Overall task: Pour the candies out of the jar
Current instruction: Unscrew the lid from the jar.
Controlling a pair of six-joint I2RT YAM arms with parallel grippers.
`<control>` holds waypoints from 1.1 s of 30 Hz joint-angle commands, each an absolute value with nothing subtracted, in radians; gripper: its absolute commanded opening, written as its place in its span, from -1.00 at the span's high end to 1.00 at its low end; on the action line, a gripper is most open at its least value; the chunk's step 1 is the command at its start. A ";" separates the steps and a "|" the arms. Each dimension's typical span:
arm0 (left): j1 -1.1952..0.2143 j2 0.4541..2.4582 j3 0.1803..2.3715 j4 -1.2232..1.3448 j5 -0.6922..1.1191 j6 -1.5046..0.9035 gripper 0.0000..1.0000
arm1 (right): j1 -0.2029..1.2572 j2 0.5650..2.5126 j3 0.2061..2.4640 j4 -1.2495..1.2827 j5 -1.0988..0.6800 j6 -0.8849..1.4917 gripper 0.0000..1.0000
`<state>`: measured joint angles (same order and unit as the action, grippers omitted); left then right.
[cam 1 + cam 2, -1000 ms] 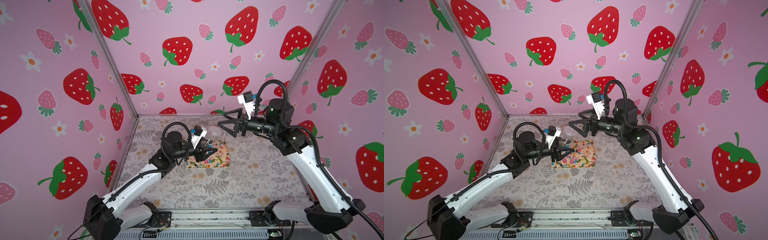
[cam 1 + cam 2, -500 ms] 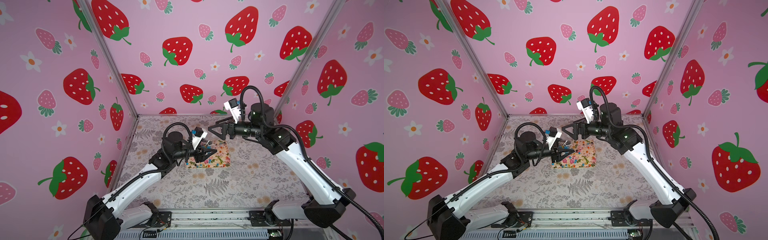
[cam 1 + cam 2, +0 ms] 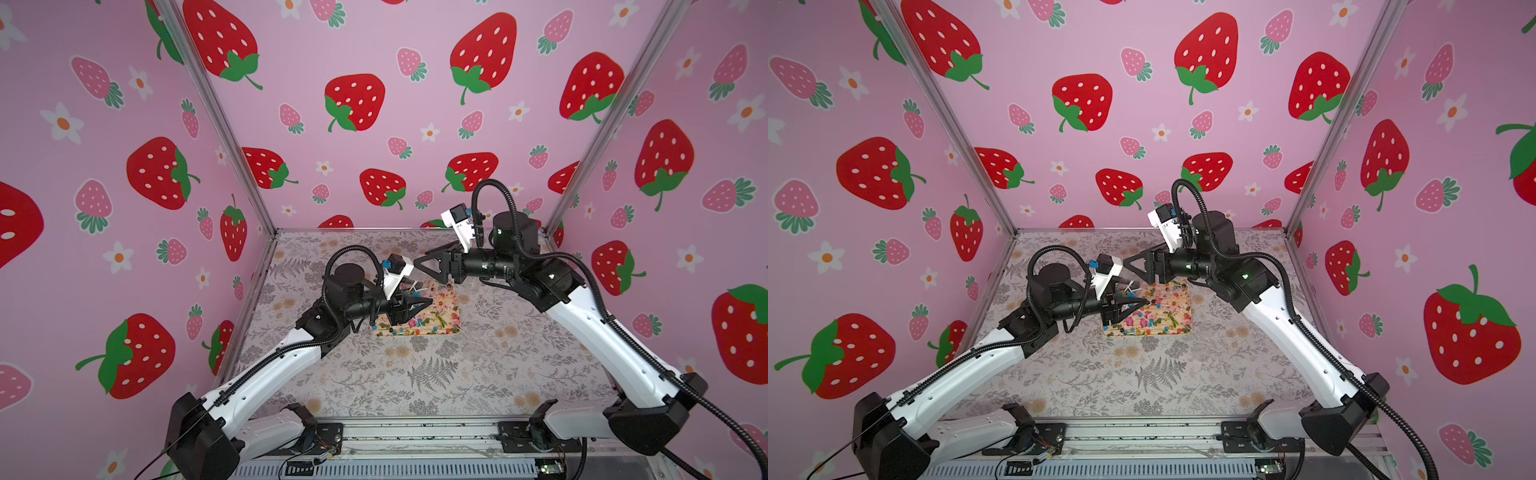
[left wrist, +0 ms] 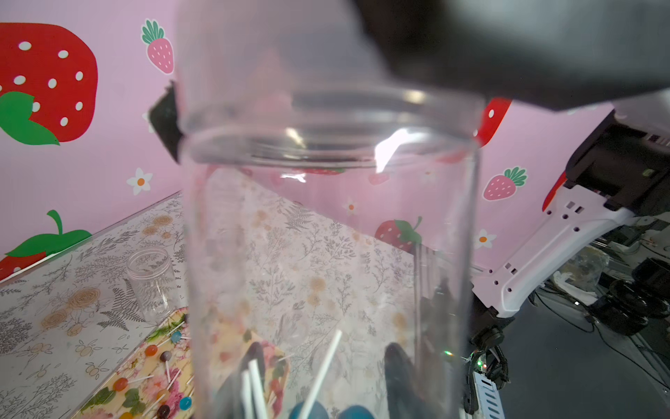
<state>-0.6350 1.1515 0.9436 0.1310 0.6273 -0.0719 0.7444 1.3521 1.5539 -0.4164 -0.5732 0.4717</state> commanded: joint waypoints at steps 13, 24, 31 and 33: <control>-0.637 1.128 1.007 0.151 0.785 -0.090 0.16 | 0.677 1.404 1.652 -0.280 -0.954 0.135 0.11; -0.638 1.128 1.020 0.140 0.824 -0.107 0.16 | 0.674 1.500 1.790 -0.391 -1.162 -0.104 0.05; -0.638 1.129 1.020 0.144 0.808 -0.103 0.17 | 0.674 1.465 1.734 -0.384 -1.093 -0.064 -0.41; -0.637 1.126 1.016 0.146 0.793 -0.101 0.16 | 0.673 1.447 1.729 -0.399 -1.062 -0.050 -0.66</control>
